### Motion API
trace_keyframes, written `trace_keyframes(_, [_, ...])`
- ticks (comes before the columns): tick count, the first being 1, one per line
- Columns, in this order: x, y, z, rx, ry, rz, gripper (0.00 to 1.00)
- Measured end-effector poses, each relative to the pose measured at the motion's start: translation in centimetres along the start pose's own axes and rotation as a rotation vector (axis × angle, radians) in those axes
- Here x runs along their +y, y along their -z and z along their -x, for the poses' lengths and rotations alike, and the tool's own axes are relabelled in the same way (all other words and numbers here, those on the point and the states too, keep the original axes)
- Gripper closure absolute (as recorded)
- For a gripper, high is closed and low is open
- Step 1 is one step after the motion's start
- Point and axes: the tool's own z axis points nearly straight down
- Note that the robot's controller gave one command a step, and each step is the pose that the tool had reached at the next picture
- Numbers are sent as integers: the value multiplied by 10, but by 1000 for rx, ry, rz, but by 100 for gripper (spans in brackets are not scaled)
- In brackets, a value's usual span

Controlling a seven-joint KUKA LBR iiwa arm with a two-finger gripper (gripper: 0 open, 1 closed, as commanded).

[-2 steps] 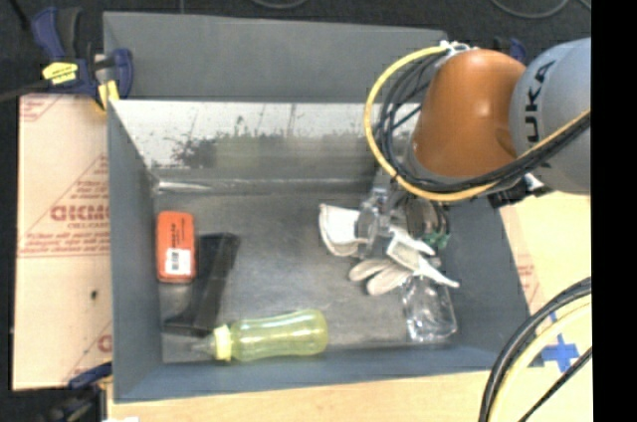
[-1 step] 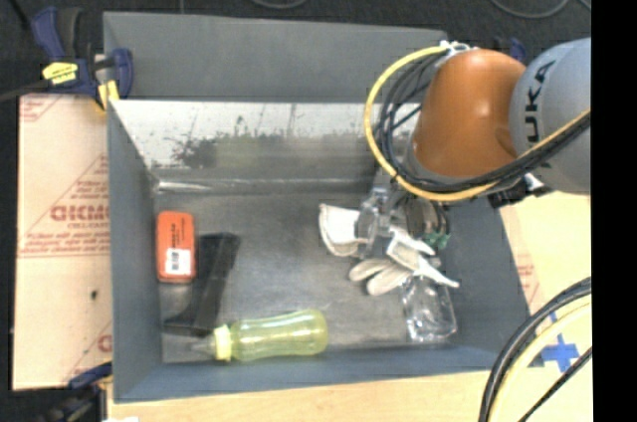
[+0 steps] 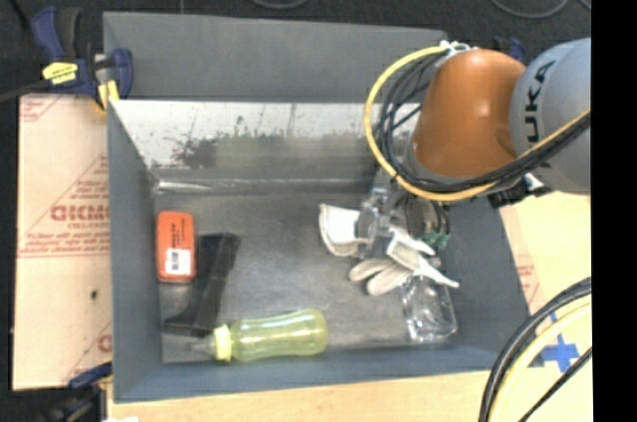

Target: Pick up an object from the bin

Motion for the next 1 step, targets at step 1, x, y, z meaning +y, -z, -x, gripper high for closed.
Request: trace_keyframes(1, [3, -39, 8, -11, 53, 0, 100])
